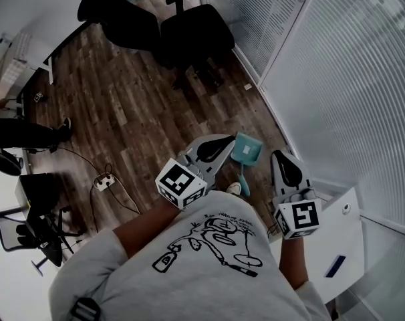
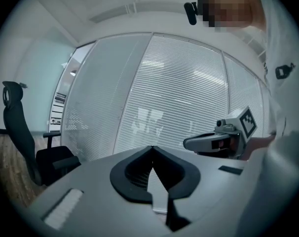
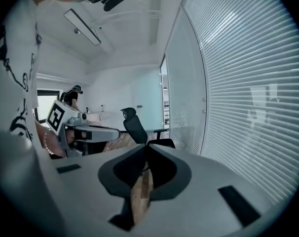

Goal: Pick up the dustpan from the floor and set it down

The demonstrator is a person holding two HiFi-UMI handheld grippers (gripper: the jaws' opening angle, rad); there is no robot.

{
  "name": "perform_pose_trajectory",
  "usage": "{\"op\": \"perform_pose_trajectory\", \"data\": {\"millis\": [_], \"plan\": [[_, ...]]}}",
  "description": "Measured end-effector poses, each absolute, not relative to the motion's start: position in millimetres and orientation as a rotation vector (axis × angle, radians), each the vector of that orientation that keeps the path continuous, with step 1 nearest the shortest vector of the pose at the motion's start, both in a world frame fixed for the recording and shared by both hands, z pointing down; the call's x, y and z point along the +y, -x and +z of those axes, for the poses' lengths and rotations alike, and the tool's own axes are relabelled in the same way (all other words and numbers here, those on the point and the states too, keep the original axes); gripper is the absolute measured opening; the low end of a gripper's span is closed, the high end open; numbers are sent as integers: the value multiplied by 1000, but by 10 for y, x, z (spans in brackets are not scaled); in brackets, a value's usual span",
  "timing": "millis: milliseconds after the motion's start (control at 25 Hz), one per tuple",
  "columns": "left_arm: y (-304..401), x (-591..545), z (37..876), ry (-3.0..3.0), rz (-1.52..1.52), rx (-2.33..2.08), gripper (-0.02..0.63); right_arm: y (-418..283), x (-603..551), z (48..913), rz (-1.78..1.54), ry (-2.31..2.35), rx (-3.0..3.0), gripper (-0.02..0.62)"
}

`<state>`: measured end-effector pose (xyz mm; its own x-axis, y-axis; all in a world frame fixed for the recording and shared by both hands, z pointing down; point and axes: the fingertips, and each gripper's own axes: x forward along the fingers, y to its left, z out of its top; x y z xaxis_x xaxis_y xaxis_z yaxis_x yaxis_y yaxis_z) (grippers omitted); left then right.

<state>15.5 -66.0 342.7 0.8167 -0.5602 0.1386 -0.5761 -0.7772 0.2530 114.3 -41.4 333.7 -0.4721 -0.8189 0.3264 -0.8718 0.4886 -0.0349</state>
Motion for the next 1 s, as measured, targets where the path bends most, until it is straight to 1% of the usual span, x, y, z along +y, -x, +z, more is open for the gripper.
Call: {"op": "perform_pose_trajectory", "data": {"millis": [440, 1000], "plan": [[-153, -706, 3230, -2748, 30, -869, 2, -1139, -395, 2871, 127, -1540, -2494, 8], [-229, -702, 3029, -2788, -5, -815, 2, -1098, -395, 2746, 97, -1565, -2499, 6]]}}
